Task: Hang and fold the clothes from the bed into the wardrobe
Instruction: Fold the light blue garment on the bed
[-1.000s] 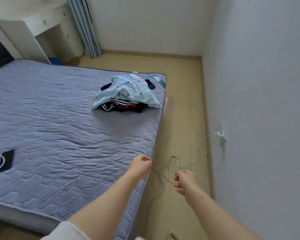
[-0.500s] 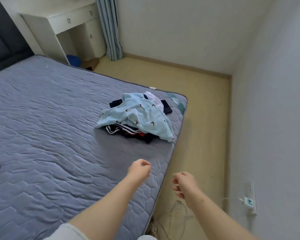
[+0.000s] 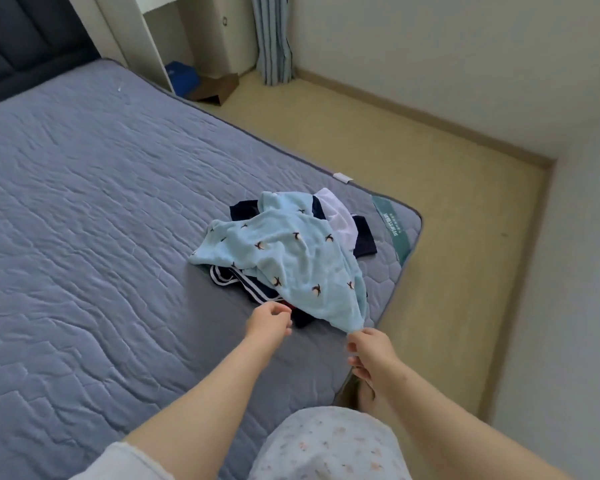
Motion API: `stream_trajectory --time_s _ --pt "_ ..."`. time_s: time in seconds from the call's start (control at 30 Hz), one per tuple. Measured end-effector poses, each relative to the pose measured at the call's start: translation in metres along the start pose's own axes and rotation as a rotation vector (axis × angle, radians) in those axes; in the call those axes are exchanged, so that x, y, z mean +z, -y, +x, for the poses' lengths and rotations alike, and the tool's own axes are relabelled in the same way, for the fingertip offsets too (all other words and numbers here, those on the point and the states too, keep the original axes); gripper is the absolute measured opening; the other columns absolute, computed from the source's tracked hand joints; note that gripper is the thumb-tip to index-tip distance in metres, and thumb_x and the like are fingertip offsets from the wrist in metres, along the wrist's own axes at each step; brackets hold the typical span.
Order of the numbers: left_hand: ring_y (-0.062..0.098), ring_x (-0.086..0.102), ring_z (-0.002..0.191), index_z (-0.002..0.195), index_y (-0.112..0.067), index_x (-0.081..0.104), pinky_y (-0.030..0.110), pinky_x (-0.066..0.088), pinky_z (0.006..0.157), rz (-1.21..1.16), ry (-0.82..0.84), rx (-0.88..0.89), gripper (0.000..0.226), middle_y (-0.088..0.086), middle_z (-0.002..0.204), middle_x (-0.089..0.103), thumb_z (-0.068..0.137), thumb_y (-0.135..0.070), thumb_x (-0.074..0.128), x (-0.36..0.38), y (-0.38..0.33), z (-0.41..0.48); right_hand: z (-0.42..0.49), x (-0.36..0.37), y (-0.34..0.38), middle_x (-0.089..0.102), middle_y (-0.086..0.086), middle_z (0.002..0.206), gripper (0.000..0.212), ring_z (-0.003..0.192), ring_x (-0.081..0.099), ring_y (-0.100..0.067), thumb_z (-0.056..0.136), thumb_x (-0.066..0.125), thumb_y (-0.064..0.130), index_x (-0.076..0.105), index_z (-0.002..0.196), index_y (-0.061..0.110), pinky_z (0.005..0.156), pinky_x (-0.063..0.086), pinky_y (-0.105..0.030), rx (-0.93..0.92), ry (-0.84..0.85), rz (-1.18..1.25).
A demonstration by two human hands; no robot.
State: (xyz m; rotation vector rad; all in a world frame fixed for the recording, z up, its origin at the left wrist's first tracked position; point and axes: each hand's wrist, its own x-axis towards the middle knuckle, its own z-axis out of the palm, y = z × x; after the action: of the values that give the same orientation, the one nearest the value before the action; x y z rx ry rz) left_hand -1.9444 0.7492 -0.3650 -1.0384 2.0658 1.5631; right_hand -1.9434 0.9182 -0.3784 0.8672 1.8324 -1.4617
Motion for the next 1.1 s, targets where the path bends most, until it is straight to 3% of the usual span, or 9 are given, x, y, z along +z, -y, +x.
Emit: stream_trajectory --time_s 0.1,0.3,0.4,0.57,0.8,0.87,0.97,1.03,1.1 --pt "0.008 0.058 0.068 0.09 -0.021 0.057 0.021 0.039 0.054 -0.065 -0.085 -0.058 0.018 -0.002 0.084 0.06 0.093 -0.011 0.043 0.026 -0.031 0.035 0.051 -0.019 0.044 0.042 -0.006 0.07 0.012 0.049 0.033 -0.015 0.091 0.042 0.005 0.043 0.079 0.009 0.036 0.023 -0.019 0.006 0.071 -0.098" --pt "0.011 0.055 0.066 0.094 -0.016 0.059 0.021 0.041 0.056 -0.13 -0.172 -0.206 0.019 0.002 0.086 0.059 0.091 -0.008 0.042 0.071 -0.083 0.078 0.13 -0.049 0.117 0.037 -0.007 0.07 0.013 0.054 0.031 -0.016 0.09 0.041 0.004 0.037 0.079 0.011 0.048 0.022 -0.025 -0.007 0.204 -0.32" --pt "0.012 0.054 0.065 0.087 -0.018 0.058 0.024 0.042 0.062 -0.156 -0.206 -0.244 0.019 0.002 0.083 0.059 0.091 -0.009 0.041 0.082 -0.096 0.098 0.16 -0.055 0.138 0.042 -0.006 0.07 0.016 0.053 0.036 -0.016 0.09 0.043 0.006 0.043 0.075 0.01 0.047 0.025 -0.026 0.018 0.239 -0.384" --pt "0.013 0.055 0.067 0.08 -0.023 0.056 0.027 0.044 0.064 -0.104 -0.224 -0.331 0.019 0.0 0.078 0.059 0.09 -0.011 0.043 0.098 -0.085 0.131 0.199 -0.053 0.146 0.049 -0.005 0.075 0.013 0.057 0.043 -0.017 0.09 0.044 0.009 0.048 0.079 0.012 0.049 0.03 -0.026 0.075 0.267 -0.46" --pt "0.011 0.054 0.073 0.082 -0.025 0.056 0.02 0.038 0.054 -0.049 -0.2 -0.39 0.016 -0.002 0.086 0.058 0.09 -0.015 0.047 0.124 -0.055 0.18 0.26 -0.041 0.133 0.048 -0.005 0.071 0.009 0.057 0.042 -0.016 0.093 0.043 0.011 0.051 0.092 0.009 0.051 0.032 -0.025 0.206 0.239 -0.455" --pt "0.005 0.051 0.077 0.104 -0.023 0.057 0.016 0.036 0.057 -0.026 -0.201 -0.383 0.017 -0.003 0.106 0.055 0.092 -0.017 0.048 0.124 -0.047 0.192 0.286 -0.032 0.136 0.051 -0.007 0.083 0.022 0.062 0.043 -0.017 0.095 0.044 0.015 0.052 0.114 0.007 0.052 0.033 -0.026 0.191 0.21 -0.423" --pt "0.003 0.047 0.085 0.127 -0.024 0.046 0.02 0.037 0.069 0.01 -0.201 -0.357 0.035 -0.001 0.137 0.041 0.093 -0.02 0.05 0.117 -0.037 0.209 0.325 -0.016 0.143 0.047 -0.011 0.121 0.051 0.086 0.05 -0.021 0.093 0.05 0.019 0.032 0.141 0.012 0.065 0.037 -0.032 0.079 0.231 -0.472" --pt "0.005 0.049 0.093 0.13 -0.023 0.045 0.023 0.04 0.072 -0.086 -0.187 -0.37 0.038 -0.002 0.138 0.04 0.092 -0.022 0.052 0.11 -0.032 0.217 0.34 -0.003 0.146 0.041 -0.01 0.137 0.064 0.107 0.049 -0.026 0.091 0.056 0.021 0.022 0.145 0.017 0.078 0.035 -0.032 0.061 0.268 -0.416" --pt "0.012 0.054 0.097 0.123 -0.022 0.05 0.027 0.046 0.072 -0.319 -0.164 -0.452 0.031 -0.003 0.127 0.049 0.092 -0.024 0.053 0.102 -0.026 0.221 0.349 0.009 0.147 0.035 -0.007 0.145 0.073 0.124 0.042 -0.027 0.089 0.061 0.026 0.018 0.147 0.019 0.085 0.032 -0.032 0.098 0.297 -0.356"
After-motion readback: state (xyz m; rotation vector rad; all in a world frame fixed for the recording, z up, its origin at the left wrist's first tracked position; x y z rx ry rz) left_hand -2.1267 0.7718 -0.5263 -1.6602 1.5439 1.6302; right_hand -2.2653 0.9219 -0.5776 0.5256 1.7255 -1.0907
